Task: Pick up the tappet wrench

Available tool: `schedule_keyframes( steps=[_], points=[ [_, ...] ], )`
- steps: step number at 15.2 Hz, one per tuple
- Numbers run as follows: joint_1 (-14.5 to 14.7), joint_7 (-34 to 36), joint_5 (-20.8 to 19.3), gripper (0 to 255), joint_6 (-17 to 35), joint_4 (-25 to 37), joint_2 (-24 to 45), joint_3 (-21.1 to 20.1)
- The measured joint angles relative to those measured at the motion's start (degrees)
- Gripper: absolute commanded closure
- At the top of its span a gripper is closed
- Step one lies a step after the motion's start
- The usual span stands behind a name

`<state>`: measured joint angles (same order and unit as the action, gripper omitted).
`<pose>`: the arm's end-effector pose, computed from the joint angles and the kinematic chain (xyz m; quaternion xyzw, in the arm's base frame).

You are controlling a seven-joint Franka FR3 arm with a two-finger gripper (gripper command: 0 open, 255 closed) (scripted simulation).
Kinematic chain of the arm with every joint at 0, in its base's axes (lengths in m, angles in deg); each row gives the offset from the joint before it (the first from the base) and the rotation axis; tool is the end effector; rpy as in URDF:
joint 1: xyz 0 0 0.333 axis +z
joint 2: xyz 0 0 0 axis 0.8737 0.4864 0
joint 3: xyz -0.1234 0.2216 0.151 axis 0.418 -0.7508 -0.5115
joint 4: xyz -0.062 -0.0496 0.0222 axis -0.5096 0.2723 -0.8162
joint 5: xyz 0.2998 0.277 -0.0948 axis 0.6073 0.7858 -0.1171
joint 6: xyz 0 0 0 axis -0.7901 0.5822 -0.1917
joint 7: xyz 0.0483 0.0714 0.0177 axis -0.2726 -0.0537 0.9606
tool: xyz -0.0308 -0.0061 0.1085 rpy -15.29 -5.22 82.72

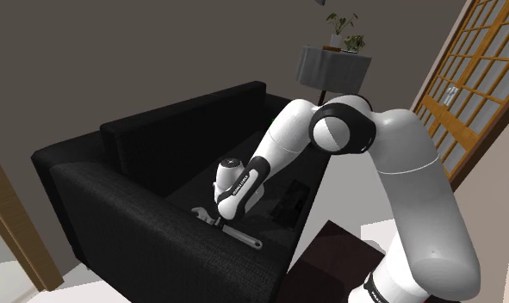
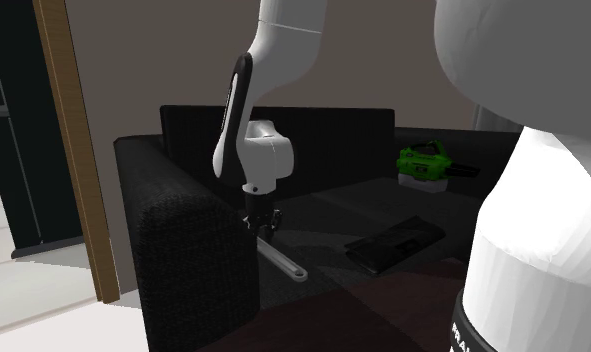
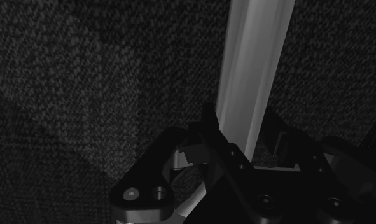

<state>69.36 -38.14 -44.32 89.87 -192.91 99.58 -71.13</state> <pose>0.5629 0.0768 0.0396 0.9861 0.1653 0.0166 0.0046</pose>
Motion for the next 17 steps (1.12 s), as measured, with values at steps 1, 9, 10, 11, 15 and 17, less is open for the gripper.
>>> schedule_keyframes(
  steps=[1,9,10,11,15,17],
  points=[
    [0.00,0.00,0.00,255,0.01,0.02,0.02,0.00],
    [-0.11,-0.03,-0.04,255,-1.55,-1.24,-2.50,0.18],
    [-0.07,0.00,-0.05,255,-2.01,-1.50,-3.21,0.20],
    [0.03,0.10,-0.05,255,-2.55,-1.75,-4.00,0.21],
    [-0.09,-0.06,-0.08,255,-4.61,-2.80,-7.11,0.24],
    [-0.07,-0.06,-0.08,255,-5.48,-3.31,-8.49,0.25]
  ],
)
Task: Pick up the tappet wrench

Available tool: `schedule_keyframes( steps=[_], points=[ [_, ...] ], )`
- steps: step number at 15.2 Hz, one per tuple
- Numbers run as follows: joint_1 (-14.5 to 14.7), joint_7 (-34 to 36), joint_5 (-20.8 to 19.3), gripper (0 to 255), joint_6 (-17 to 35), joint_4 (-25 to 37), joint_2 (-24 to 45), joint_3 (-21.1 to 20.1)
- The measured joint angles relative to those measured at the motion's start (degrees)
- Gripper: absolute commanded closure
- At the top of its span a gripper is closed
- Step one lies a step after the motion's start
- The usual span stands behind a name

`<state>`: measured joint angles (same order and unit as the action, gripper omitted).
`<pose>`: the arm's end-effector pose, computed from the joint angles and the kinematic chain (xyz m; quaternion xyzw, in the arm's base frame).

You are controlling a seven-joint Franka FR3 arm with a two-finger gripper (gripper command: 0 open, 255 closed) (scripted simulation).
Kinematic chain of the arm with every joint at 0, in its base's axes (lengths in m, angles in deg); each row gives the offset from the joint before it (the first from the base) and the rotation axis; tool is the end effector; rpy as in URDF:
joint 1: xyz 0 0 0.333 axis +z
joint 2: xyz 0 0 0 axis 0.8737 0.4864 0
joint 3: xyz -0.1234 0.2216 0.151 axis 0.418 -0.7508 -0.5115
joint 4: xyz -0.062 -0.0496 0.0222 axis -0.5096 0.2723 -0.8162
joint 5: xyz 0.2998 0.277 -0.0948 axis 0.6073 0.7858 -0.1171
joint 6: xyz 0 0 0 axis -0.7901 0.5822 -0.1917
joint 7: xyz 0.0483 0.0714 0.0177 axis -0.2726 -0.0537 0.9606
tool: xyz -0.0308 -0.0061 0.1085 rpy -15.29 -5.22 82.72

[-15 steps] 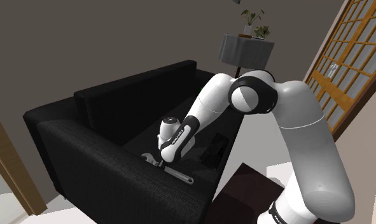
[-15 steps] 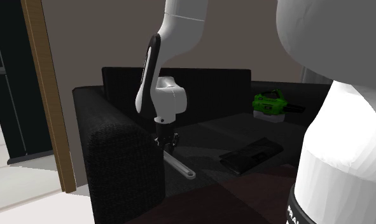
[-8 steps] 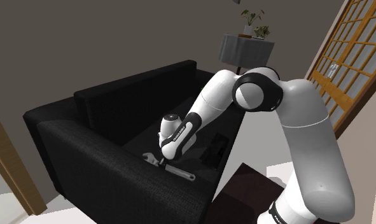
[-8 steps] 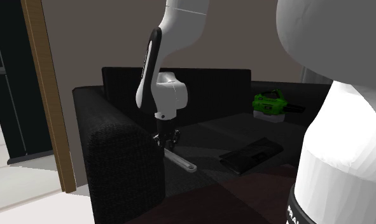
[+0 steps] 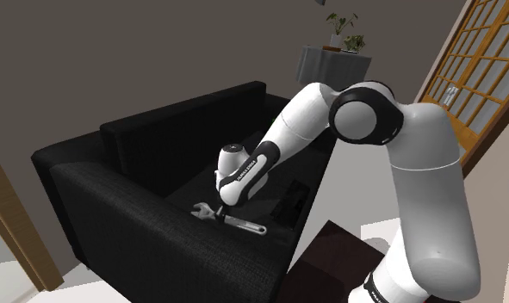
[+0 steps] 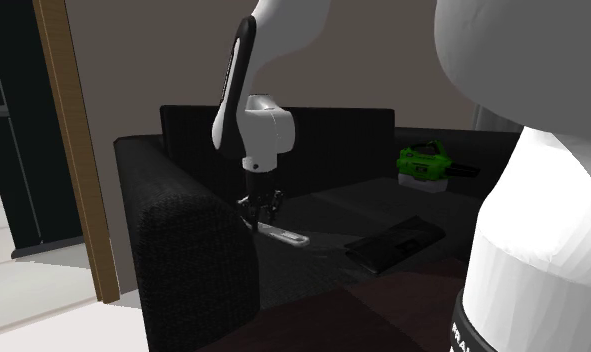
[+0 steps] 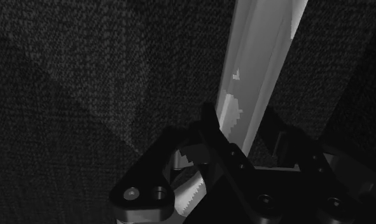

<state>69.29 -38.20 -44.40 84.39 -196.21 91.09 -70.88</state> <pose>0.5659 0.0740 0.0963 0.9864 0.1635 0.0140 0.0055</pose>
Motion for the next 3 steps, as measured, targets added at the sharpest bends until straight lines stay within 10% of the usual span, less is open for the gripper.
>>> schedule_keyframes(
  steps=[3],
  points=[
    [0.09,0.08,-0.03,255,-1.46,-0.51,-1.97,0.02]
  ],
)
